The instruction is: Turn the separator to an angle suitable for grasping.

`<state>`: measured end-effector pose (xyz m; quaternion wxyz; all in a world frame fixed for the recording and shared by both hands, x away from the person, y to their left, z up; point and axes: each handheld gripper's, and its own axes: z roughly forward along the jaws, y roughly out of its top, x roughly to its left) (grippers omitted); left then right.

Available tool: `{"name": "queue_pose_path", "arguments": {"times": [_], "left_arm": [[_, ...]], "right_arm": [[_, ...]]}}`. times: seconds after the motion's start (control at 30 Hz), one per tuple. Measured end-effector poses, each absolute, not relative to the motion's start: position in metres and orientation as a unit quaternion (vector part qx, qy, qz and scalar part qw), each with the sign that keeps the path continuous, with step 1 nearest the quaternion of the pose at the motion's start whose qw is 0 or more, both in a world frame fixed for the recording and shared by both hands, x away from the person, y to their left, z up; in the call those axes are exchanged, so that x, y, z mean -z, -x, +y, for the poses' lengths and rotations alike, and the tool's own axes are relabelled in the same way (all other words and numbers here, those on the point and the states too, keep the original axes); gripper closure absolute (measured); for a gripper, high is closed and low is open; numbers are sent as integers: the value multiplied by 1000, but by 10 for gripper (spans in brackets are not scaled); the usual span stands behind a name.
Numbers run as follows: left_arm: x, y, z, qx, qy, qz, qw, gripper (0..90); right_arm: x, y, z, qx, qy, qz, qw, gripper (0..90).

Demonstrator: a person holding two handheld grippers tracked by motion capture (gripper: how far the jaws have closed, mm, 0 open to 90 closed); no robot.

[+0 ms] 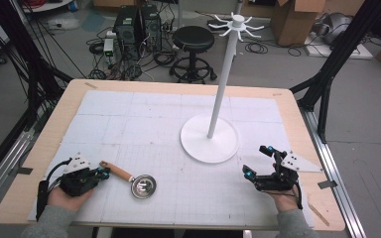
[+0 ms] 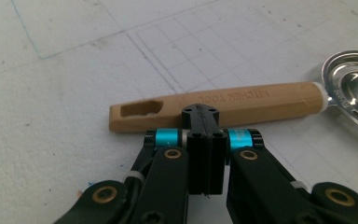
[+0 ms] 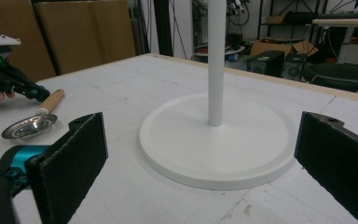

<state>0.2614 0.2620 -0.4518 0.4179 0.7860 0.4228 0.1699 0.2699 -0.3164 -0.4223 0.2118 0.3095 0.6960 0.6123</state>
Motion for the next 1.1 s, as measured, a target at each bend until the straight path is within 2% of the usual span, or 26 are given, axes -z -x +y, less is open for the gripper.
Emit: {"name": "queue_pose_path", "arguments": {"times": [1.1], "left_arm": [[452, -292, 244, -150, -788, 423, 421, 899]], "right_arm": [[424, -259, -330, -604, -325, 692, 225, 17]]}}
